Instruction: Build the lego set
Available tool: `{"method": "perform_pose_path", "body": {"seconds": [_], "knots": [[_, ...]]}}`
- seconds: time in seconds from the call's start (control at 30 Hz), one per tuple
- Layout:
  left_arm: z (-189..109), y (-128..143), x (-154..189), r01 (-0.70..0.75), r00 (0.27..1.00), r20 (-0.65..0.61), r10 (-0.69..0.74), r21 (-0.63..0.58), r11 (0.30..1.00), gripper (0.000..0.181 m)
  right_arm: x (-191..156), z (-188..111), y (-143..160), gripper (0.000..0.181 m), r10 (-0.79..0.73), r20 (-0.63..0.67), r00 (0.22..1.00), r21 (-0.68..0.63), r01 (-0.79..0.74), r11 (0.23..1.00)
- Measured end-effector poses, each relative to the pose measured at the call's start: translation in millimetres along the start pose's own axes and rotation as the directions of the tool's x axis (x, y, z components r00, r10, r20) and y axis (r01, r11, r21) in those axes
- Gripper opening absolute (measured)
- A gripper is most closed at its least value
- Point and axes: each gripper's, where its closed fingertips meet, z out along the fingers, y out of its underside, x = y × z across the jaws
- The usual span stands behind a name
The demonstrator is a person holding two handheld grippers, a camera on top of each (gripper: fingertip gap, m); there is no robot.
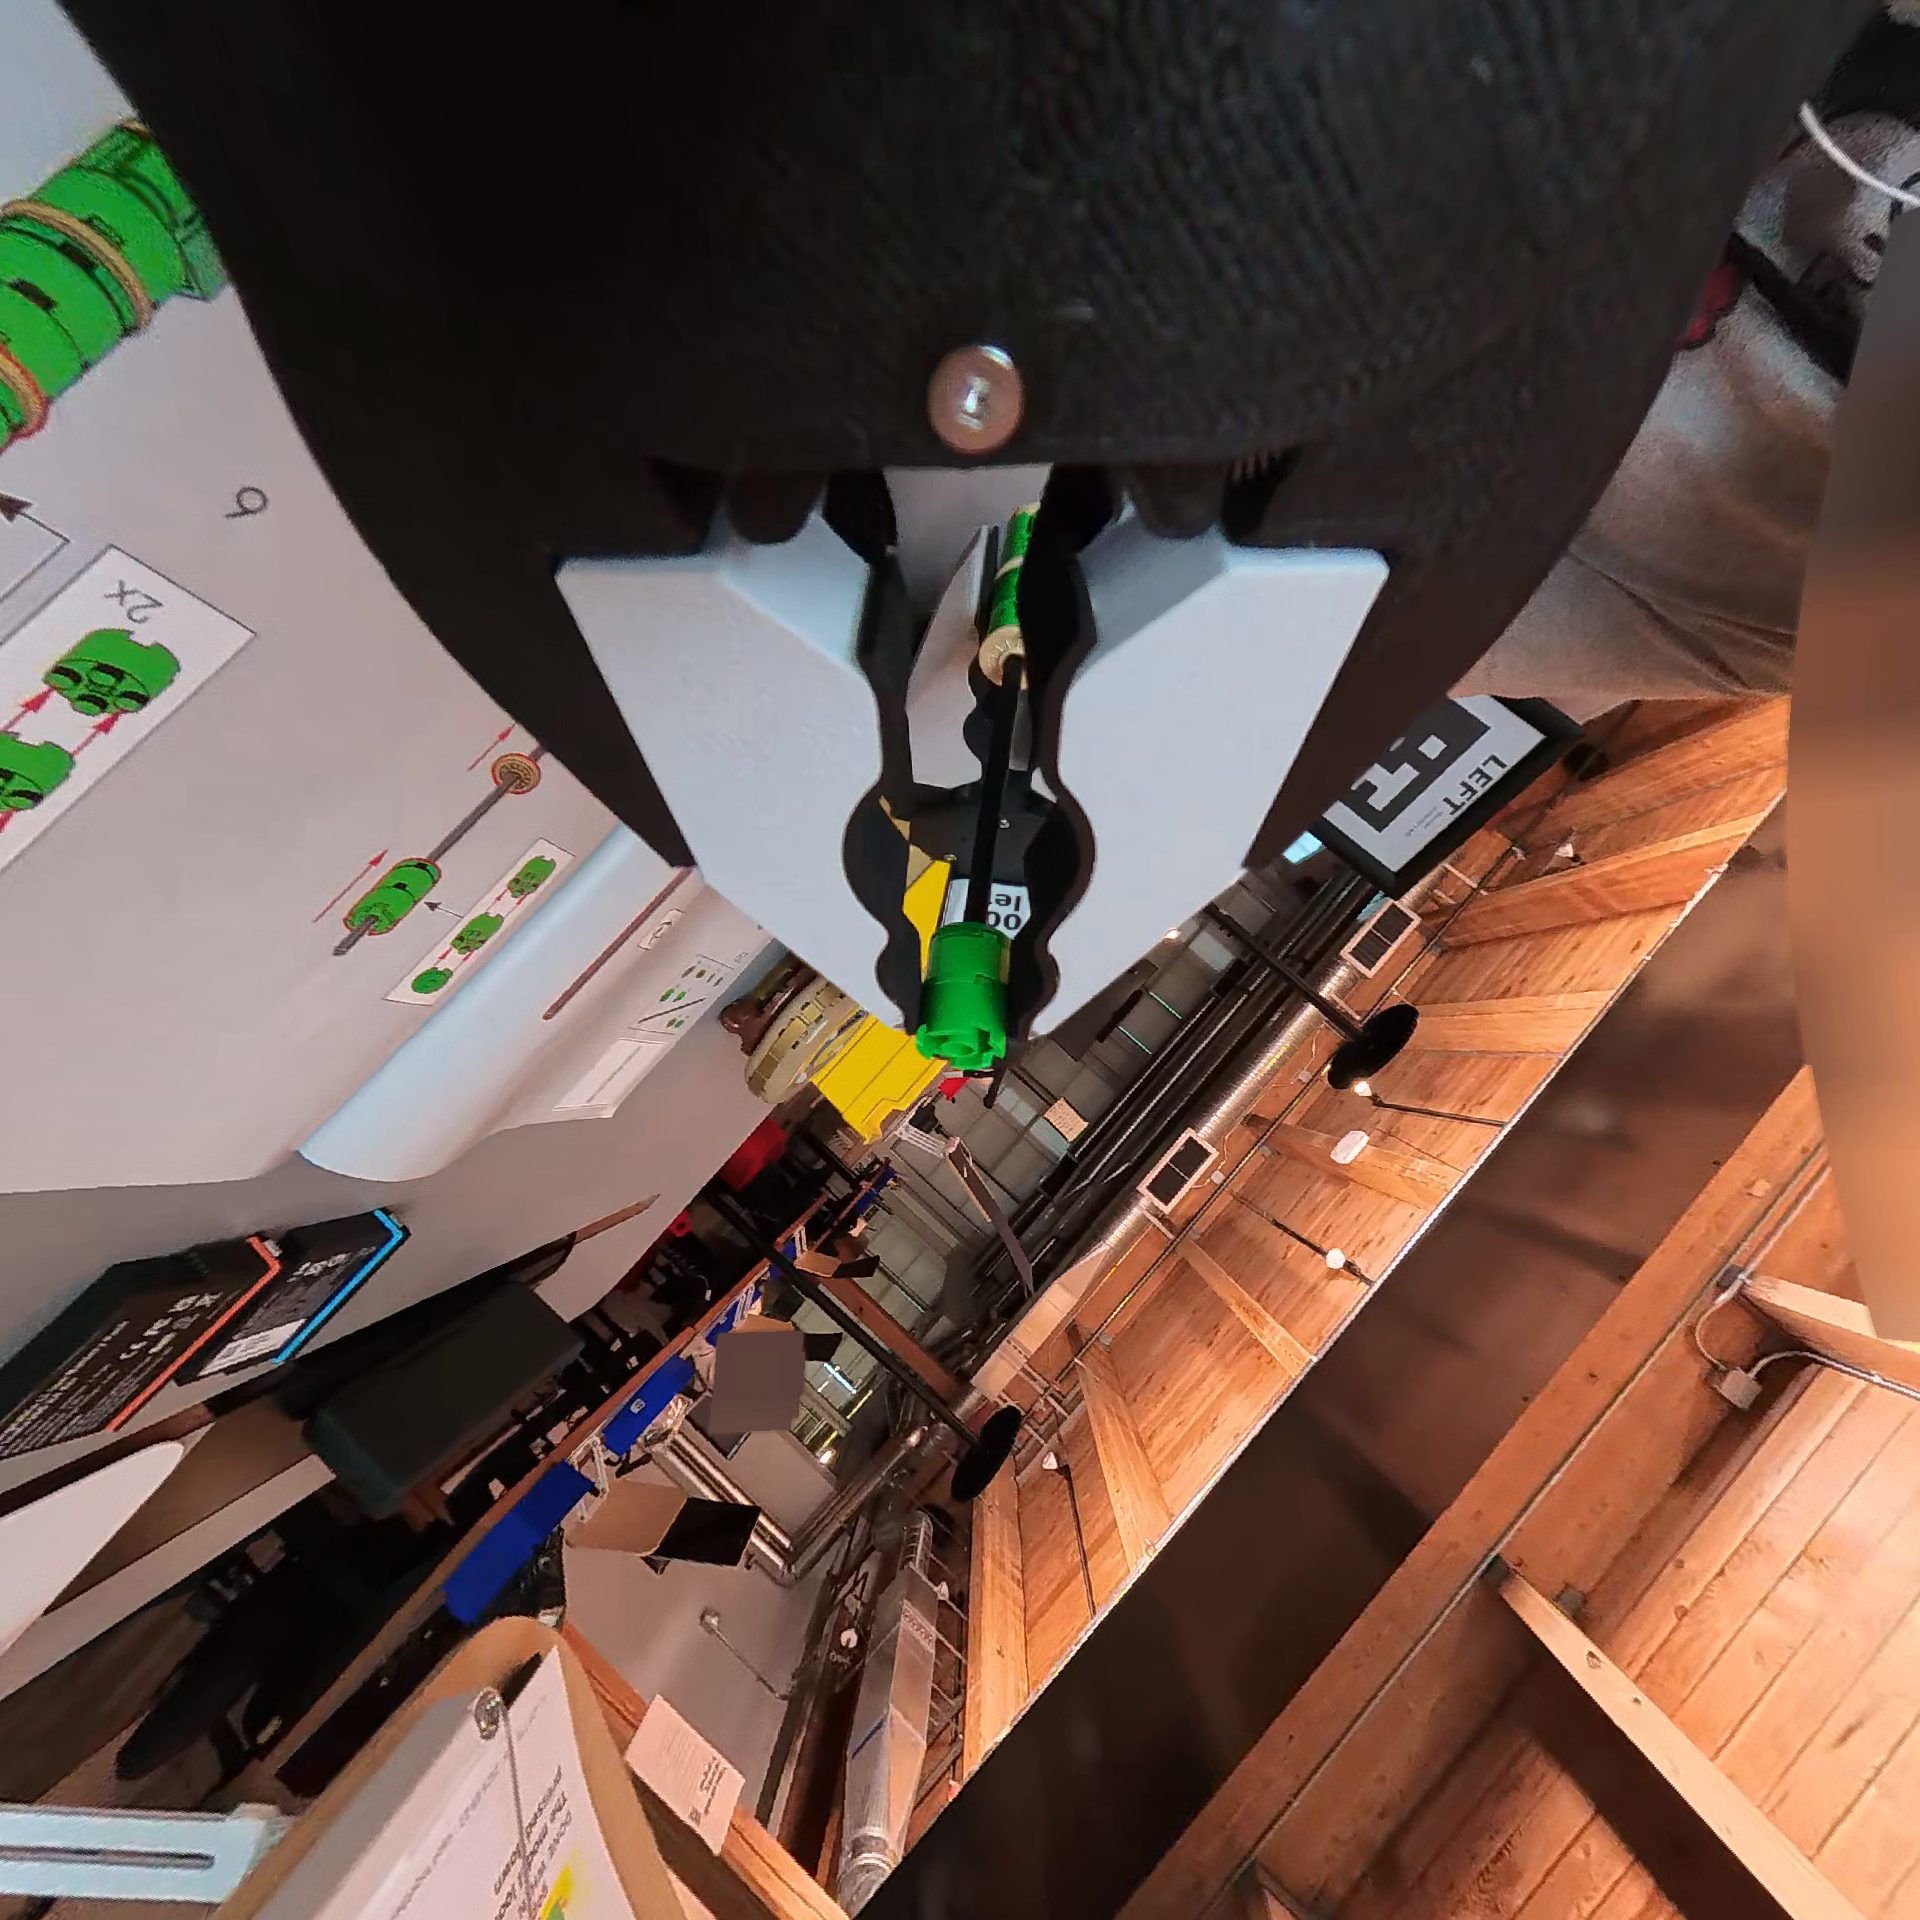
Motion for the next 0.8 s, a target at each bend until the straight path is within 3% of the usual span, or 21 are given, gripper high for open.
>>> {"method": "perform_pose_path", "body": {"seconds": [0.2,0.3,0.43,0.67,0.8], "knots": [[-4,-6,8,-0.016,0.999,-0.05,0.018,0.042,0.999,0.014,-18,-4,-6,0.013,0.011,0.045,0.999,-0.009,-0.01,1.0],[-3,-7,18,-0.083,0.993,-0.082,0.087,0.052,0.995,0.014,-38,-6,-8,0.014,-0.107,0.024,0.994,-0.077,0.109,0.991],[11,4,17,-0.128,0.991,-0.038,0.127,-0.017,0.992,0.015,-37,-26,-2,0.014,-0.192,-0.04,0.981,-0.114,0.186,0.976],[25,23,15,-0.015,1.0,-0.018,0.014,-0.076,0.997,0.015,-19,-32,11,0.013,-0.019,0.061,0.998,-0.047,0.022,0.999],[21,15,13,0.0,1.0,-0.012,0.0,-0.025,1.0,0.015,-17,-35,6,0.013,0.032,0.067,0.997,-0.019,-0.03,0.999]]}}
